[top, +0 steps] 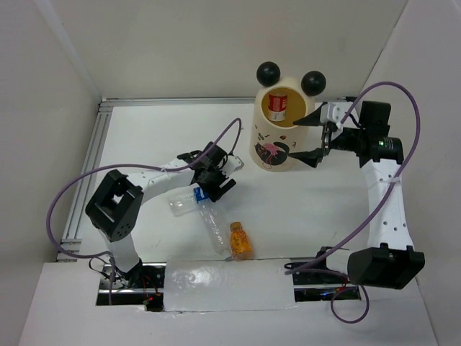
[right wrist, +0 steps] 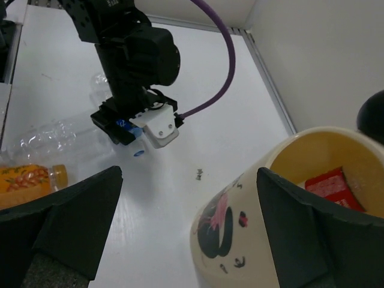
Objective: Put the plastic bottles in the bin
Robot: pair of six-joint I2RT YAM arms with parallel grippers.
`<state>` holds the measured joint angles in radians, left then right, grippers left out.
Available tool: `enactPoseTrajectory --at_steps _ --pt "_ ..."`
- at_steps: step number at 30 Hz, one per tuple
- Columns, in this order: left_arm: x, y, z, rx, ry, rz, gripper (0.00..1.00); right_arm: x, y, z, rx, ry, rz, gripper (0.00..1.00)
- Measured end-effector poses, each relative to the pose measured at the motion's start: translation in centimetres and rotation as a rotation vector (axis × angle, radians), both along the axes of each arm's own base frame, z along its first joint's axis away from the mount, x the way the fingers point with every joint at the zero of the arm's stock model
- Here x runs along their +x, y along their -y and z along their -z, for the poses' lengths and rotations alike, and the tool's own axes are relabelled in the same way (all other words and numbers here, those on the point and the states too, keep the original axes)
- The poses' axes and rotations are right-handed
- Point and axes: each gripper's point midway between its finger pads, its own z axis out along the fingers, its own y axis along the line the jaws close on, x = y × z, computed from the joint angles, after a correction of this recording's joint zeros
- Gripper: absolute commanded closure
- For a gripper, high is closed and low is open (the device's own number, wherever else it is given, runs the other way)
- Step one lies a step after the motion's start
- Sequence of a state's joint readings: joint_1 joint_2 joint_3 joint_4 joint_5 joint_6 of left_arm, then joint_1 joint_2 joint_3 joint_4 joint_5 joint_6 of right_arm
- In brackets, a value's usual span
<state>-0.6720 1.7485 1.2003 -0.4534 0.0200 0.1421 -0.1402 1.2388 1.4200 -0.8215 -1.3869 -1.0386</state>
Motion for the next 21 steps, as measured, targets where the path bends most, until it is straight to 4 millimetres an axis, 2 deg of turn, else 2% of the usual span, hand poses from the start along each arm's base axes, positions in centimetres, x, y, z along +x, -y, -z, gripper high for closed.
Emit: enactPoseTrajectory --at_steps 3,7,12,13,15,16,17,18,19,20,21 --pt "-0.4 -0.3 1.5 0.044 -0.037 0.015 0.16 -1.1 0.1 1.7 -0.016 -0.029 0.024 0.00" --pt "-1.0 -0.9 3.2 0.096 -0.082 0.015 0.25 -1.2 0.2 2.1 -0.026 -0.031 0.035 0.00" --pt "-0.7 -1.0 3.1 0.115 -0.076 0.004 0.60 -1.1 0.4 2.4 -0.028 -0.039 0.043 0.00" --pt "-0.6 -1.2 3.1 0.122 -0.072 0.003 0.70 -1.1 0.4 2.4 -0.030 -0.039 0.046 0.02" --pt "-0.5 -1.5 3.0 0.130 -0.070 -0.013 0.73 -1.0 0.5 2.6 -0.036 -0.034 0.049 0.09" --pt "-0.3 -1.6 2.8 0.130 -0.066 -0.022 0.76 -1.0 0.5 2.7 -0.040 -0.031 0.050 0.13" --pt "0.0 -1.7 2.5 0.127 -0.065 -0.037 0.88 -1.0 0.6 2.8 -0.047 -0.026 0.051 0.19" --pt "0.5 -1.6 2.0 0.117 -0.059 -0.053 0.94 -1.1 0.6 2.9 -0.052 -0.024 0.052 0.38" --pt "1.1 -1.4 1.2 0.102 -0.046 -0.068 0.98 -1.1 0.6 3.1 -0.060 -0.014 0.050 0.51" --pt "1.9 -1.1 0.0 0.078 -0.026 -0.088 0.98 -1.2 0.6 3.2 -0.064 -0.016 0.049 0.70" --pt "2.9 -0.6 -1.6 0.049 0.000 -0.103 1.00 -1.3 0.7 3.4 -0.074 -0.007 0.049 0.84"
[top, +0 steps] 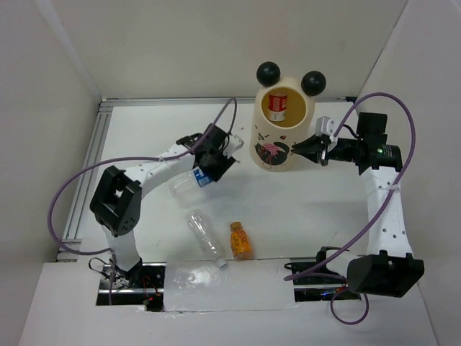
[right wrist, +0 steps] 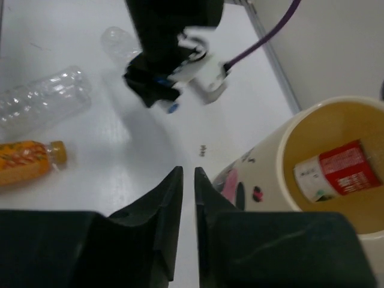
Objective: Put the plastic bottles in the bin
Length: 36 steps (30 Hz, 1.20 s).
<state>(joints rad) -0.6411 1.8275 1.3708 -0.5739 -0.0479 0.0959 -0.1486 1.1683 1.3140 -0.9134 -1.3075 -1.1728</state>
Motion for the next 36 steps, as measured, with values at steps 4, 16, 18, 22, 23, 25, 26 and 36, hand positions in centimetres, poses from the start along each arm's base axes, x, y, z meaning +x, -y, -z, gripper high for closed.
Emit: enactPoseTrajectory --at_steps 4,16,18,22,23,25,26,36 --pt "4.4 3.1 -10.6 -0.203 0.201 -0.043 1.00 -0.9 0.0 1.9 -0.049 -0.023 0.018 0.79" --pt "-0.9 10.3 -44.5 -1.117 0.755 0.233 1.00 -2.9 1.0 9.6 -0.144 -0.236 0.123 0.77" --pt "-0.6 11.6 -45.8 -1.212 0.780 0.269 1.00 -3.2 1.2 10.5 -0.159 -0.253 0.136 0.77" --pt "2.1 15.1 -44.4 -1.358 0.757 0.284 1.00 -3.8 1.5 11.5 -0.184 -0.259 0.158 0.77" --pt "3.0 16.1 -43.2 -1.381 0.731 0.271 1.00 -4.0 1.6 11.7 -0.189 -0.258 0.163 0.77" --pt "4.8 17.9 -40.9 -1.416 0.689 0.244 1.00 -4.4 1.7 12.0 -0.194 -0.260 0.170 0.77" --pt "5.6 18.6 -39.8 -1.426 0.673 0.230 1.00 -4.5 1.7 12.2 -0.196 -0.262 0.172 0.77" --pt "8.4 21.0 -38.3 -1.546 0.676 0.132 1.00 -5.4 2.0 13.5 -0.210 -0.288 0.198 0.78"
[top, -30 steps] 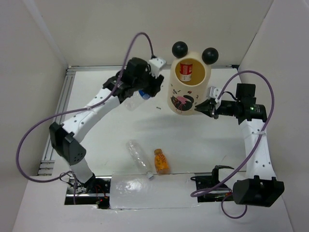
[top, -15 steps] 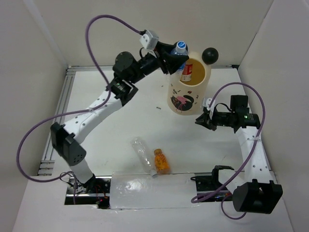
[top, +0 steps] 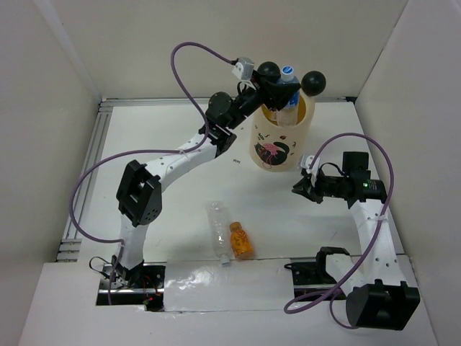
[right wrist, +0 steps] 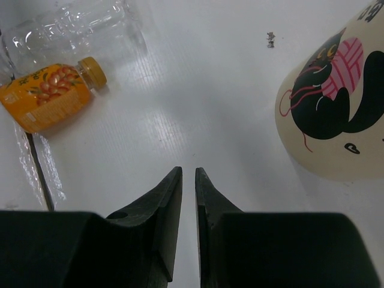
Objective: Put the plastic bottles in the bin
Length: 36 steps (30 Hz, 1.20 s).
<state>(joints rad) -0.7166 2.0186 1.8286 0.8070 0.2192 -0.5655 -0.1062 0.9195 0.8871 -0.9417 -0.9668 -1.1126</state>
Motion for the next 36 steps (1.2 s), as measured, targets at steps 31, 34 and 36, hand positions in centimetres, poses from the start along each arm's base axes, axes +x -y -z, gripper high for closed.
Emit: enactPoseTrajectory --at_steps 31,34,36 --pt "0.0 -0.5 1.5 0.084 -0.002 -0.190 0.00 -0.1 0.2 0.6 -0.018 0.025 -0.030 0.00" --pt "-3.3 -5.1 -1.4 0.097 0.017 -0.238 0.00 -0.2 -0.4 0.5 -0.009 0.043 -0.074 0.20" --pt "-6.0 -8.8 -2.8 0.112 0.001 -0.271 0.00 -0.4 -1.2 0.7 -0.005 0.050 -0.128 0.43"
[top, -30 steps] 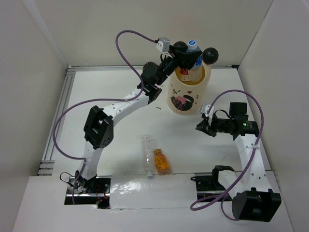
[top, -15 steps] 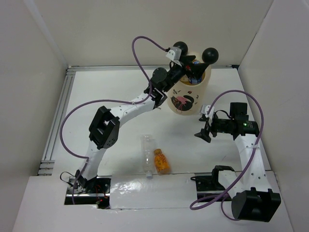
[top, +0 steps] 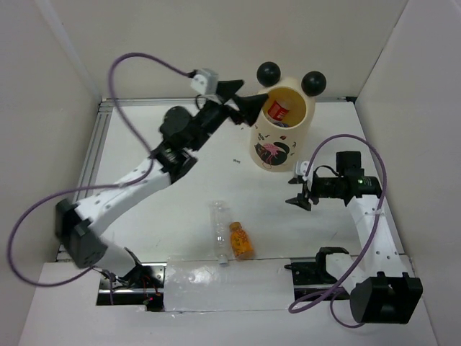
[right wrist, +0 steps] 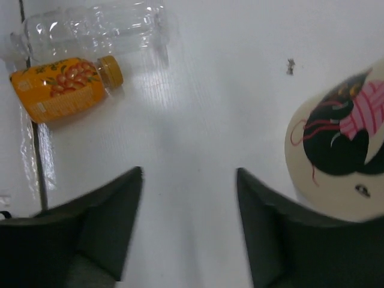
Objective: Put the plastic bottles in the bin
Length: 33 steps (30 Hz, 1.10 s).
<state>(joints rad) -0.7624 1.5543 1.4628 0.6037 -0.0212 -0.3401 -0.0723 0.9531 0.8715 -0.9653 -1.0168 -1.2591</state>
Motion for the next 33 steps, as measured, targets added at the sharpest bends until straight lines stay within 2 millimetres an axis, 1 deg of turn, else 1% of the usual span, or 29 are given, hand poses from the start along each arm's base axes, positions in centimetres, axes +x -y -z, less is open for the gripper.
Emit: enactPoseTrajectory --at_steps 1,2,3,4,5,6,7,8,9,10,11,12,13,14,15,16,18,21,24,28,30,33 --pt "-1.6 -2.3 -0.7 0.002 -0.019 -0.024 0.00 -0.2 -0.6 0.2 -0.001 -0.001 -0.034 0.69" --pt "-2.9 -4.3 -0.8 0.009 -0.042 -0.045 0.00 -0.6 -1.4 0.6 -0.003 -0.008 -0.071 0.78" --pt "-4.1 -6.3 -0.6 0.020 -0.075 -0.073 0.00 -1.0 -2.3 1.1 -0.002 -0.034 -0.100 0.83" --pt "-5.2 -8.0 -0.1 0.022 -0.124 -0.090 0.00 -1.4 -3.1 1.7 -0.006 -0.057 -0.129 0.83" --pt "-6.1 -9.4 1.4 0.036 -0.186 -0.110 0.00 -1.9 -3.9 2.3 -0.017 -0.081 -0.152 0.81" --pt "-7.0 -10.9 3.6 0.059 -0.264 -0.131 0.00 -2.3 -4.9 3.1 -0.030 -0.118 -0.175 0.75" --pt "-7.8 -11.8 5.9 0.077 -0.346 -0.140 0.00 -2.5 -5.8 3.7 -0.051 -0.143 -0.188 0.67" --pt "-8.5 -12.4 8.8 0.102 -0.433 -0.148 0.00 -2.7 -6.9 4.5 -0.081 -0.168 -0.201 0.62" --pt "-9.0 -12.7 12.1 0.131 -0.533 -0.157 0.00 -3.1 -8.2 5.3 -0.108 -0.201 -0.214 0.53" --pt "-9.6 -12.9 15.8 0.174 -0.642 -0.166 0.00 -2.4 -8.5 5.3 -0.112 -0.205 -0.171 0.42" --pt "-10.3 -13.0 19.1 0.212 -0.736 -0.177 0.00 -3.5 -10.4 6.6 -0.137 -0.275 -0.210 0.30" --pt "-11.3 -13.2 23.2 0.266 -0.856 -0.197 0.00 -3.4 -11.0 7.3 -0.142 -0.331 -0.176 0.16" --pt "-12.4 -13.5 26.8 0.317 -0.966 -0.221 0.00 -3.1 -11.4 7.8 -0.147 -0.391 -0.128 0.12" --pt "-13.5 -14.0 29.4 0.362 -1.046 -0.247 0.00 -2.5 -11.7 8.1 -0.148 -0.436 -0.082 0.11" --pt "-14.7 -14.7 31.7 0.399 -1.118 -0.269 0.00 -1.7 -12.2 8.1 -0.141 -0.485 -0.029 0.03" --pt "-15.9 -15.3 33.2 0.418 -1.176 -0.293 0.00 -0.8 -12.7 8.0 -0.130 -0.525 0.021 0.00" --pt "-17.2 -15.9 33.8 0.399 -1.214 -0.309 0.00 1.0 -13.8 7.4 -0.094 -0.584 0.105 0.00" --pt "-18.5 -16.6 33.1 0.310 -1.208 -0.297 0.00 3.1 -15.3 6.6 -0.030 -0.684 0.258 0.00" --pt "-19.9 -17.1 33.1 0.239 -1.214 -0.279 0.00 3.9 -16.5 6.5 0.023 -0.800 0.383 0.00" --pt "-21.9 -18.1 34.1 0.213 -1.223 -0.262 0.00 3.5 -17.3 7.4 0.037 -0.925 0.501 0.00" --pt "-22.5 -18.6 34.2 0.201 -1.221 -0.253 0.00 2.6 -17.9 7.9 0.030 -0.965 0.528 0.00" --pt "-22.7 -19.2 33.6 0.161 -1.204 -0.244 0.00 0.6 -19.2 8.8 -0.002 -1.022 0.534 0.00"
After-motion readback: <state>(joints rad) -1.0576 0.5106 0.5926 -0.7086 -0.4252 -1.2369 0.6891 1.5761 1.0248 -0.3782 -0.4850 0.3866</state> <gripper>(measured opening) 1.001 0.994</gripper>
